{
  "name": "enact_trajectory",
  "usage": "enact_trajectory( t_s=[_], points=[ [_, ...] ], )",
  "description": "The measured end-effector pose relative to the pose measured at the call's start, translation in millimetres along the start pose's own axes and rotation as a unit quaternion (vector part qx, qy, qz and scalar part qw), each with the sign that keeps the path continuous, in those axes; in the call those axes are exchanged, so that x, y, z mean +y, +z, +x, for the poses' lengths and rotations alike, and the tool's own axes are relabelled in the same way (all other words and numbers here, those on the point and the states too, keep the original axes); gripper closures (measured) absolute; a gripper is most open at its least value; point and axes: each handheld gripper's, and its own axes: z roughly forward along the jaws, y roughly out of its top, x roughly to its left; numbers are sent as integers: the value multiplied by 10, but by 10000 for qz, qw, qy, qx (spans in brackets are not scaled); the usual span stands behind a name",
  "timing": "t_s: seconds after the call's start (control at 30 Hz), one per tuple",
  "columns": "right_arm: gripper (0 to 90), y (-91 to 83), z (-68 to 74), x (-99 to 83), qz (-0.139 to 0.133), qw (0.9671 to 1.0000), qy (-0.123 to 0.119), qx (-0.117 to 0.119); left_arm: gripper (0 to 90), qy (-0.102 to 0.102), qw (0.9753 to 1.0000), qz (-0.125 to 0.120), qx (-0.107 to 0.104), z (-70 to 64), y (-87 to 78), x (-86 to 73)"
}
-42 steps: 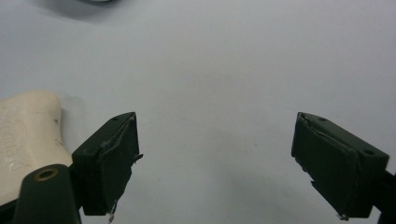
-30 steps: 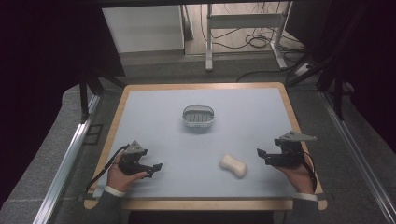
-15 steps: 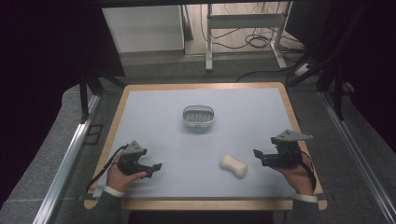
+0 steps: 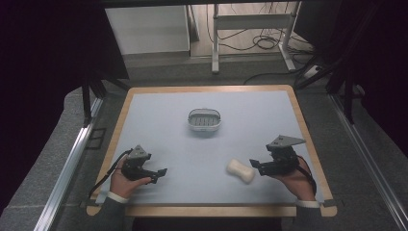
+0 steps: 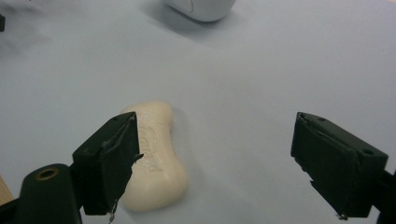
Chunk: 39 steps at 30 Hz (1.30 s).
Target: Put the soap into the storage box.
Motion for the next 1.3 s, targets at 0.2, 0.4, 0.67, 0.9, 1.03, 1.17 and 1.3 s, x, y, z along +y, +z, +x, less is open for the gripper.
enact_trajectory(
  t_s=[0.2, 0.4, 0.67, 0.9, 1.03, 1.17, 1.3],
  points=[
    [151, 55, 57, 19, 123, 9999, -89, 71, 68, 7, 10000, 47, -6, -6, 16, -4],
    [172, 109, 113, 37, 198, 9996, -173, 29, 67, 2, 10000, 61, 3, 0, 13, -4],
    [187, 220, 217, 60, 455, 9984, -309, 152, 67, -4, 10000, 26, 21, 10, -21, -2],
    [202, 298, 289, 74, 637, 9969, -401, 237, 67, -26, 10000, 4, 21, 12, -44, -1],
    [228, 312, 328, 84, 760, 9961, -376, 241, 68, -65, 10000, -34, 15, -1, -78, -2],
    [245, 373, 359, 114, 884, 9951, -400, 206, 68, -72, 10000, -32, -8, -8, -78, -2],
    [249, 463, 421, 152, 1279, 9899, -550, 260, 68, -59, 10000, -51, -16, -5, -92, -4]
  ],
)
